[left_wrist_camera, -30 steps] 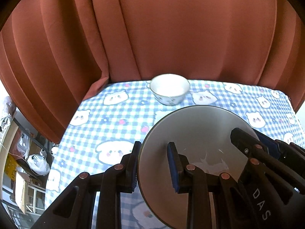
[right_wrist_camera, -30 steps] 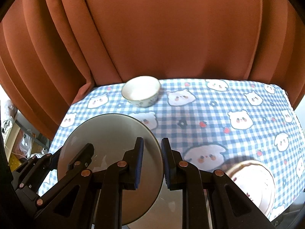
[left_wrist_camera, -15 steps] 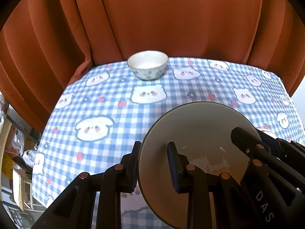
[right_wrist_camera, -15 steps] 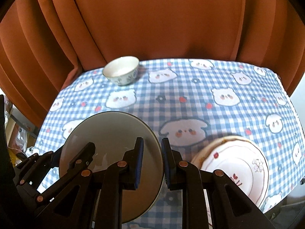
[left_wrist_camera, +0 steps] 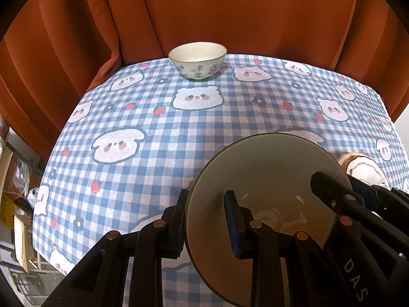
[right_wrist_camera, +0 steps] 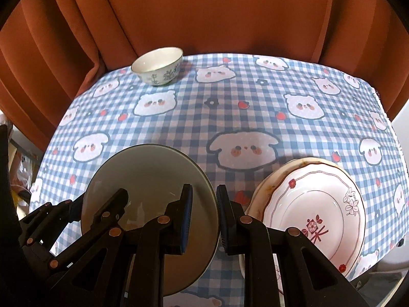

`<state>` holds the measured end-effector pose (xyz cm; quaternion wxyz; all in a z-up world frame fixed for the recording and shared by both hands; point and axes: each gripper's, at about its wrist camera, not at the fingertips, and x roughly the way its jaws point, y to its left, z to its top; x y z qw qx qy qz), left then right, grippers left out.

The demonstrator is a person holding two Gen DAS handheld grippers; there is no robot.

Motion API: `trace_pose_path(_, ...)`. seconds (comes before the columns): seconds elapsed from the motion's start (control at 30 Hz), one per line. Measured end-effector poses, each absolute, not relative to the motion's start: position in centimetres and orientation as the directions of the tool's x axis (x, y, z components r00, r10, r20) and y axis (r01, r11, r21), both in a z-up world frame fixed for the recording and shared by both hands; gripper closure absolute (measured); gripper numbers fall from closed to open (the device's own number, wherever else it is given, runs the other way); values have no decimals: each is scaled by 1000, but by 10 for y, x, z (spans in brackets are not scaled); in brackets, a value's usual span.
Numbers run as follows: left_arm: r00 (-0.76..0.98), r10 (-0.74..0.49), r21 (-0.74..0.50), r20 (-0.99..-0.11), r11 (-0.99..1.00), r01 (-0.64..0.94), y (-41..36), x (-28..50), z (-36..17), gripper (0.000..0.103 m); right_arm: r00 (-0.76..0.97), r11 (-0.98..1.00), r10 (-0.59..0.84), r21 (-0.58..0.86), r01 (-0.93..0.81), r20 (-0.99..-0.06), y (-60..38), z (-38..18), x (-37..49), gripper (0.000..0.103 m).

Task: Organize plates and bowls

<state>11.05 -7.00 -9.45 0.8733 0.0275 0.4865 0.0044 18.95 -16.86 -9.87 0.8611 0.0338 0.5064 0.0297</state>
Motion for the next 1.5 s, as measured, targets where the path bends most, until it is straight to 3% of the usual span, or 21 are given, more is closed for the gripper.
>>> trace_pose_path(1.07, 494, 55, 58, -868, 998, -10, -66, 115, -117, 77, 479, 997, 75, 52, -61, -875, -157, -121, 197, 80)
trace_pose_path(1.2, 494, 33, 44, -869, 999, 11, -65, 113, -114, 69, 481, 997, 73, 58, -46, -874, -157, -120, 195, 78)
trace_pose_path(1.37, 497, 2, 23, -868, 999, 36, -65, 112, -107, 57, 464, 994, 108, 100, -42, -879, -159, -120, 195, 53)
trace_pose_path(1.47, 512, -2, 21, -859, 999, 39, -65, 112, -100, 42, 479, 994, 110, 98, -49, -871, -157, -114, 194, 51)
trace_pose_path(1.5, 517, -6, 19, -856, 999, 43, -64, 114, -96, 41, 482, 993, 117, 104, -52, -868, -157, -111, 195, 50)
